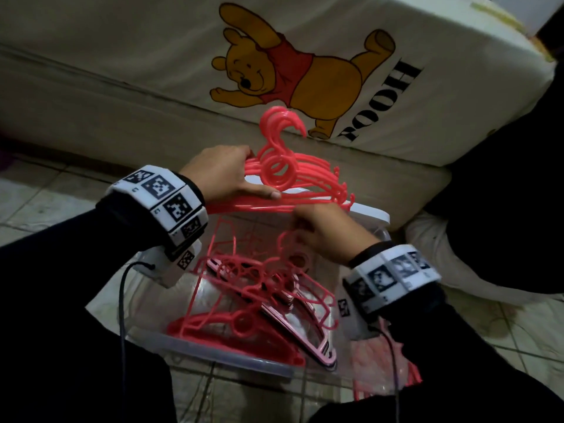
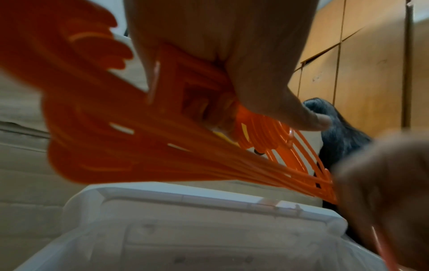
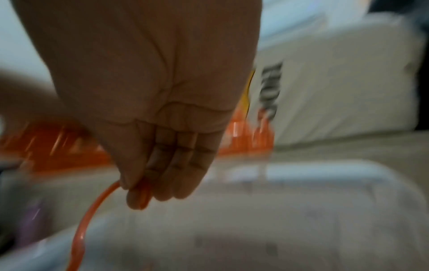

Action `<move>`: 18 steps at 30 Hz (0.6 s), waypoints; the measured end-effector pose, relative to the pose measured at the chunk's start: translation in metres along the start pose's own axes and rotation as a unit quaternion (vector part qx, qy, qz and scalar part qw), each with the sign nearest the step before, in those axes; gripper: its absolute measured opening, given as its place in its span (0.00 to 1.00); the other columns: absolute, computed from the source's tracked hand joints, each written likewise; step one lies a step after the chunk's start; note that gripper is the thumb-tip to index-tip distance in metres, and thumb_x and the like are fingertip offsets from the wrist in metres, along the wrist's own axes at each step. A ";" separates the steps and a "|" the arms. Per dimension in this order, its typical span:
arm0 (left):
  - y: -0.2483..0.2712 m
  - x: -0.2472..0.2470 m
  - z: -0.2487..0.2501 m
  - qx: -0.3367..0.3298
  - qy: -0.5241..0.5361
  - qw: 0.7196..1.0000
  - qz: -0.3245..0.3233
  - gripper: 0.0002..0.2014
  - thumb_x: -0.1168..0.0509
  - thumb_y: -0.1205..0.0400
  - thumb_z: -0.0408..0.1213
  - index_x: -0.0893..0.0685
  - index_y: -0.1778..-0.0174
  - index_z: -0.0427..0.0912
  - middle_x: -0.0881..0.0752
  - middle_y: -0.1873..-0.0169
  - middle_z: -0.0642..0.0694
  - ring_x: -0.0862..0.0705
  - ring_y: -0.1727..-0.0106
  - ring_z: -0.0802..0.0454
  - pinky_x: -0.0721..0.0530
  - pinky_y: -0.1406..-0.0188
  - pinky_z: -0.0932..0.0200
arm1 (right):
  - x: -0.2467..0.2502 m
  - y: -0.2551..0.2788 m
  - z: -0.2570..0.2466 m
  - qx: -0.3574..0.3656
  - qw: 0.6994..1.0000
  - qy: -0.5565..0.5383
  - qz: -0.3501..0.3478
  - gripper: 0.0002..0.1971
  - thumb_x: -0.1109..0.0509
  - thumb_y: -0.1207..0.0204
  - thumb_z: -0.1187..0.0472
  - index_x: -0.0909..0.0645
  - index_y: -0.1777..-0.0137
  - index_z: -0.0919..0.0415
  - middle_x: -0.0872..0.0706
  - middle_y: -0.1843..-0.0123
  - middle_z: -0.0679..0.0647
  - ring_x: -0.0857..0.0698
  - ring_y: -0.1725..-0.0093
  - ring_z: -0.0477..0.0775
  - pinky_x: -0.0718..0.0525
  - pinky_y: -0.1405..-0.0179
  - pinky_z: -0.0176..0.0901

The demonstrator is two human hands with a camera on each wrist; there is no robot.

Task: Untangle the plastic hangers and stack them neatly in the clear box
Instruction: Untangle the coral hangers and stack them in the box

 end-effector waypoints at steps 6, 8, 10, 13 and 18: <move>0.009 -0.018 0.016 -0.034 -0.012 0.999 -0.032 0.42 0.45 0.49 0.82 0.22 0.48 0.55 0.15 0.54 0.52 0.19 0.56 0.51 0.29 0.58 0.56 | 0.063 0.022 0.006 0.003 0.986 -0.035 0.164 0.05 0.28 0.26 0.68 0.14 0.54 0.59 0.17 0.63 0.42 0.22 0.65 0.36 0.30 0.62 0.19; 0.014 -0.024 0.025 -0.056 0.006 0.998 -0.041 0.35 0.46 0.48 0.81 0.25 0.54 0.61 0.18 0.59 0.55 0.22 0.59 0.54 0.30 0.60 0.57 | 0.068 0.024 0.006 0.003 0.980 -0.023 0.197 0.05 0.29 0.26 0.68 0.14 0.53 0.60 0.15 0.61 0.46 0.21 0.63 0.40 0.26 0.60 0.28; 0.015 -0.031 0.028 -0.052 -0.013 0.997 -0.061 0.35 0.47 0.48 0.81 0.27 0.57 0.58 0.22 0.63 0.56 0.23 0.62 0.54 0.30 0.65 0.58 | 0.072 0.025 0.005 0.012 0.973 -0.015 0.231 0.05 0.29 0.26 0.69 0.14 0.54 0.61 0.12 0.60 0.50 0.21 0.62 0.43 0.25 0.59 0.33; 0.014 -0.039 0.028 -0.047 -0.068 0.994 -0.073 0.41 0.47 0.45 0.81 0.23 0.53 0.50 0.22 0.66 0.57 0.24 0.64 0.56 0.34 0.73 0.61 | 0.075 0.027 0.003 0.028 0.962 -0.007 0.270 0.04 0.30 0.26 0.69 0.15 0.55 0.62 0.12 0.59 0.53 0.21 0.61 0.46 0.22 0.57 0.39; 0.015 -0.043 0.031 -0.066 -0.027 0.993 -0.099 0.26 0.31 0.29 0.62 0.21 0.43 0.47 0.15 0.55 0.51 0.19 0.57 0.52 0.25 0.58 0.59 | 0.077 0.029 0.000 0.034 0.946 0.013 0.321 0.03 0.30 0.26 0.68 0.15 0.55 0.64 0.12 0.60 0.55 0.17 0.60 0.54 0.19 0.57 0.51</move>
Point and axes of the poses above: each hand's wrist, its own y-axis away from the middle knuckle, its own x-axis out of the back of the hand, z = x × y, the point moved 6 cm from there along -y, towards the middle knuckle
